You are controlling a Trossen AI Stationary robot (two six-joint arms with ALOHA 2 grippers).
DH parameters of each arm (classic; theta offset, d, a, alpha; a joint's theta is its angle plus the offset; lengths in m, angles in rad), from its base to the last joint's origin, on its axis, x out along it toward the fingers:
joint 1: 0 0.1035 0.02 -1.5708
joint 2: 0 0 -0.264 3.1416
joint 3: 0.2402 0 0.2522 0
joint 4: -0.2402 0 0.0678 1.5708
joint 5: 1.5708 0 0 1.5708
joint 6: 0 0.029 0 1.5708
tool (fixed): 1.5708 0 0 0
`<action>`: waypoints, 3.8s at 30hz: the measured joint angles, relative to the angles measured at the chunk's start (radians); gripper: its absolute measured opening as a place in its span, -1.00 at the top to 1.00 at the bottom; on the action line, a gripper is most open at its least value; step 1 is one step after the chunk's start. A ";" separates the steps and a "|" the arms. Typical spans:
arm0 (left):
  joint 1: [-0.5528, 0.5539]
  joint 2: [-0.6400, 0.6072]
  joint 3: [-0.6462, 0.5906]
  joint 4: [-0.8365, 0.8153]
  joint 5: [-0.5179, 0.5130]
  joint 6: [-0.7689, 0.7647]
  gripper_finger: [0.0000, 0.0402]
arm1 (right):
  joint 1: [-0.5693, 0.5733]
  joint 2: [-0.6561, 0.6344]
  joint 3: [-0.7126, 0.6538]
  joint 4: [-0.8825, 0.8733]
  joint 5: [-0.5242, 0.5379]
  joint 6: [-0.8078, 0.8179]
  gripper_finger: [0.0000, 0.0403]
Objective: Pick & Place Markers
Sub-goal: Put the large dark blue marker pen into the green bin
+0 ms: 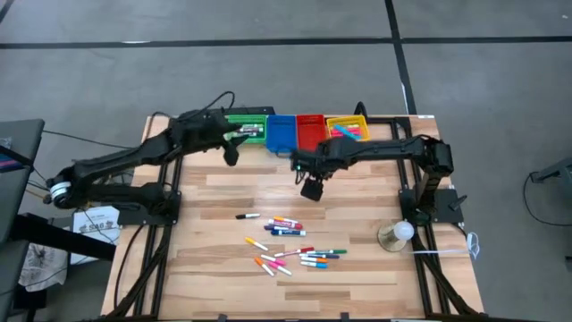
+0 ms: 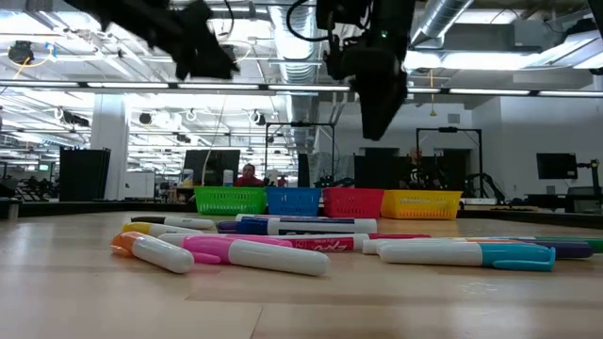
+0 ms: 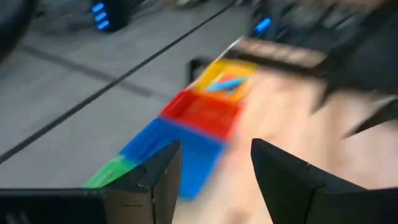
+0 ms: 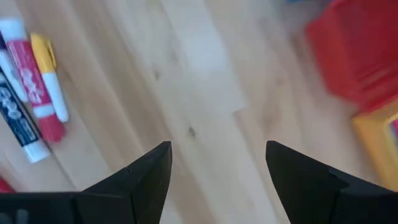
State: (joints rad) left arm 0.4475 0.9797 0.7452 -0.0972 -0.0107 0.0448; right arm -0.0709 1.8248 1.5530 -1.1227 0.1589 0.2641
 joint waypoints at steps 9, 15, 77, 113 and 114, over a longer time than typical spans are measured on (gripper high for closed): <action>-0.246 -0.164 -0.087 -0.050 0.075 -0.149 0.11 | 0.204 0.000 -0.119 0.173 0.004 0.202 -0.24; -0.462 -0.134 -0.164 -0.055 0.075 -0.306 0.13 | 0.368 0.000 -0.119 0.263 0.058 0.241 -0.24; -1.101 0.179 -0.182 0.284 -0.423 -0.369 0.30 | 0.418 0.223 -0.116 0.604 0.023 0.102 -0.23; -1.101 0.171 -0.185 0.297 -0.429 -0.392 0.30 | 0.414 0.275 -0.118 0.660 0.057 0.120 -0.23; -1.101 0.172 -0.185 0.297 -0.429 -0.392 0.30 | 0.414 0.275 -0.118 0.659 0.056 0.120 -0.23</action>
State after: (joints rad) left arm -0.6533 1.1515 0.5606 0.1993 -0.4400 -0.3477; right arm 0.3431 2.0998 1.4345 -0.4635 0.2153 0.3840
